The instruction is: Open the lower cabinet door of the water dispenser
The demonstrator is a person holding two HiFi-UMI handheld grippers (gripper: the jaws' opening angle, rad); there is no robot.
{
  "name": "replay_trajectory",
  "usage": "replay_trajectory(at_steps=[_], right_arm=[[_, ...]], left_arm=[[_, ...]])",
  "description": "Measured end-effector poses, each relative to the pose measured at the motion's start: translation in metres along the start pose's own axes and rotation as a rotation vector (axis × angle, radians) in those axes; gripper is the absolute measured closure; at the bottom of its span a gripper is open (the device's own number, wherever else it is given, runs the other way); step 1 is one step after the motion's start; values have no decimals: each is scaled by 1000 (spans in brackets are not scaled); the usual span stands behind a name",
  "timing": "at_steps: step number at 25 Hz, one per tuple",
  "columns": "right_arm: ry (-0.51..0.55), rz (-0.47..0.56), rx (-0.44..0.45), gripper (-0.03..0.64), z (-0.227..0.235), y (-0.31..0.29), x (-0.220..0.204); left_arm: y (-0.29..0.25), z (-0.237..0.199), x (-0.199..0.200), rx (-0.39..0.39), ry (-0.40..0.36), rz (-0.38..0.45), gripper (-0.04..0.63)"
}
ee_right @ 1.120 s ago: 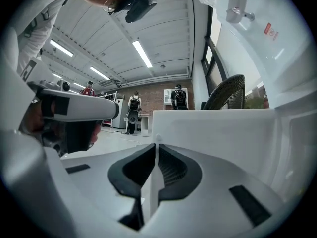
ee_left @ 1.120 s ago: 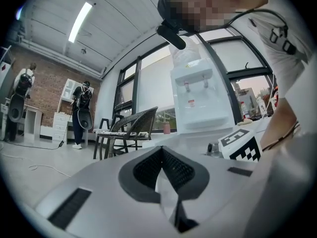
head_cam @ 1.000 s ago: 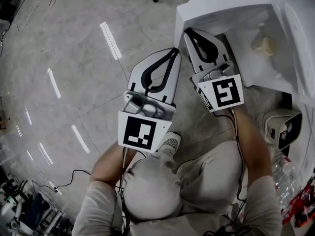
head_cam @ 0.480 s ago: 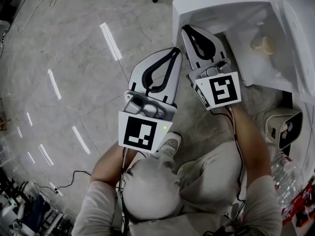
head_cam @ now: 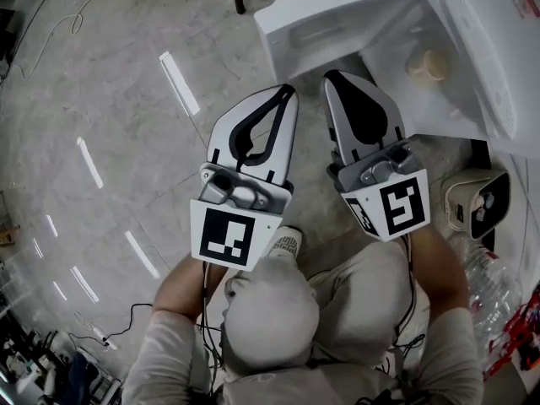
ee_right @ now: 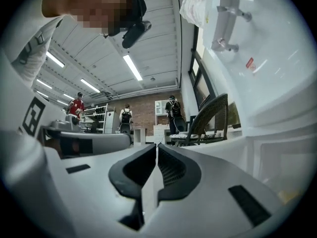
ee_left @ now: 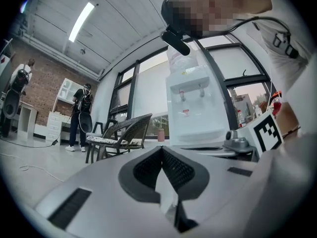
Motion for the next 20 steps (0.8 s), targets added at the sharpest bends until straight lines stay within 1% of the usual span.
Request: replay_trajectory(at_steps=[3, 6, 9, 11, 13, 15, 18, 20], right_arm=[[9, 12, -32, 592, 2, 15, 23], [5, 9, -91, 592, 10, 27, 46], [-4, -7, -158, 592, 13, 39, 86], [-1, -19, -198, 592, 10, 47, 127], [2, -20, -245, 592, 7, 52, 179], [4, -18, -285, 592, 2, 55, 235], [8, -27, -322, 592, -5, 56, 319], [2, -38, -356, 592, -8, 57, 374]], left_arm=[[-10, 8, 13, -34, 7, 18, 594], [-25, 16, 31, -38, 15, 15, 594], [-36, 25, 68, -25, 44, 1, 594], [-41, 31, 108, -33, 48, -13, 594], [-47, 36, 155, -46, 53, -23, 594], [-53, 41, 208, -57, 55, -24, 594], [-66, 48, 291, -88, 54, -20, 594], [-77, 52, 345, -96, 76, -21, 594]])
Point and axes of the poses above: the fingertips, and each gripper's own axes: y backward along the fingers, z to its right, x out of its top, the point moved 5 cm from there along y, backward along the fingers, and after that the axes turned 11 degrees about z, right-handed, at the moved point
